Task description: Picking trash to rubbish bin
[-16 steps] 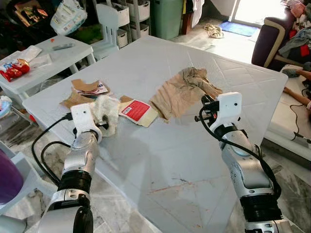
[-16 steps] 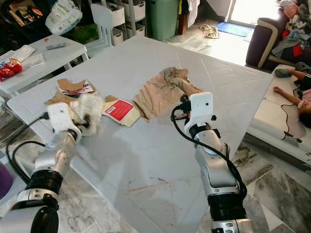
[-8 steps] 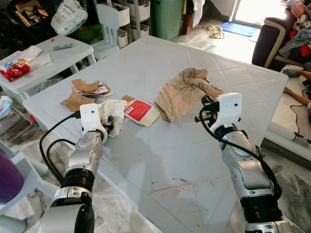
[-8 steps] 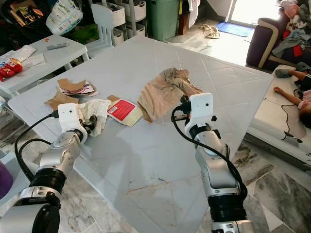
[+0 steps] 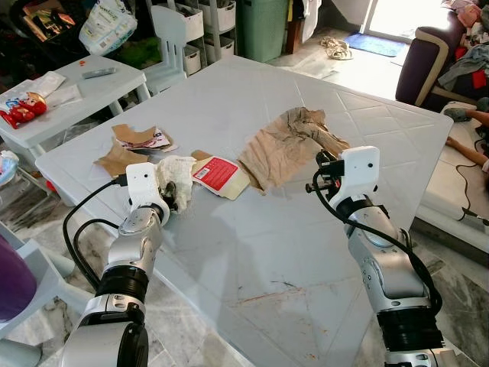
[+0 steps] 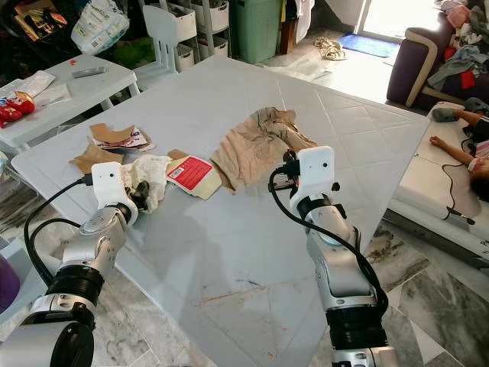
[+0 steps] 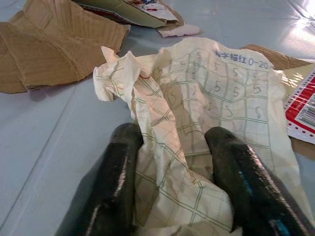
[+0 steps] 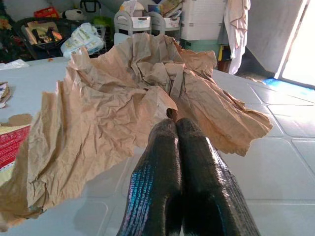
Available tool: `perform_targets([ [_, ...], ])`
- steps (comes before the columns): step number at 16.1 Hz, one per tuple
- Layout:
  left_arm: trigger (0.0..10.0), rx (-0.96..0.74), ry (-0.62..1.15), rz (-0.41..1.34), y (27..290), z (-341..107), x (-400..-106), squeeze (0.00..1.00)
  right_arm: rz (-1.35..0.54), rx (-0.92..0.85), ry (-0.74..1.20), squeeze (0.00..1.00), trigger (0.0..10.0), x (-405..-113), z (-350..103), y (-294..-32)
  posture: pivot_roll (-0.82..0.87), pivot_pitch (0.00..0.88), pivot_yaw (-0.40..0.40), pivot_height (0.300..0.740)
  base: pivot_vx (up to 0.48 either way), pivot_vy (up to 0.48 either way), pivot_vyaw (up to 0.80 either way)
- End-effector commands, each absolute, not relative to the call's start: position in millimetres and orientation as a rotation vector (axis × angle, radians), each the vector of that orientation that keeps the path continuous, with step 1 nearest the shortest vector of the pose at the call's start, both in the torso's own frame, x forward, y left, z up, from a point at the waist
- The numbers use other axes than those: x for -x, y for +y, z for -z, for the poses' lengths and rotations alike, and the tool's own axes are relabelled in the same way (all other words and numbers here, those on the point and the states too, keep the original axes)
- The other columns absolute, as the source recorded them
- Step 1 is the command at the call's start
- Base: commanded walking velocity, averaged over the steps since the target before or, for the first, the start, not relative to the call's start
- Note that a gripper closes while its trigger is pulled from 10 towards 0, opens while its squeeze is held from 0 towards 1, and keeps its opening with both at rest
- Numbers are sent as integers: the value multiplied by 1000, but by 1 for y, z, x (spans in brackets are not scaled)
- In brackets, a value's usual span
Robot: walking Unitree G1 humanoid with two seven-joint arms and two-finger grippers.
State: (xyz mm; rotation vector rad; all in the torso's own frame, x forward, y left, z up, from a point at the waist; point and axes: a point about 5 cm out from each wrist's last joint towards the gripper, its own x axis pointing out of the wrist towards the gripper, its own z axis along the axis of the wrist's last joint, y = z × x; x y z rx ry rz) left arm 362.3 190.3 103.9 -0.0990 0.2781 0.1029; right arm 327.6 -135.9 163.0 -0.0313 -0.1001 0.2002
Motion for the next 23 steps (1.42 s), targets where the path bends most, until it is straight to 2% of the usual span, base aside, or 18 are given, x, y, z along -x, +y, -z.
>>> perform_targets([
  [1, 0, 97, 296, -108, 193, -99, -360, 0, -204, 29, -113, 0, 0, -328, -166, -134, 41, 77, 0, 740, 0, 0, 0],
  [10, 0, 93, 199, -124, 187, -112, -358, 0, -205, 28, -116, 0, 0, -328, -167, -133, 41, 72, 3, 740, 0, 0, 0],
  [17, 0, 20, 89, -209, 187, -119, -339, 0, -205, 30, -120, 0, 0, -330, -168, -134, 42, 64, -1, 740, 0, 0, 0],
  [21, 0, 0, 37, -209, 177, -131, -333, 0, -209, 39, -126, 0, 0, -331, -170, -134, 44, 58, -3, 740, 0, 0, 0],
  [23, 0, 45, 23, -204, 171, -133, -332, 0, -210, 41, -128, 0, 0, -331, -170, -133, 42, 58, -3, 740, 0, 0, 0],
])
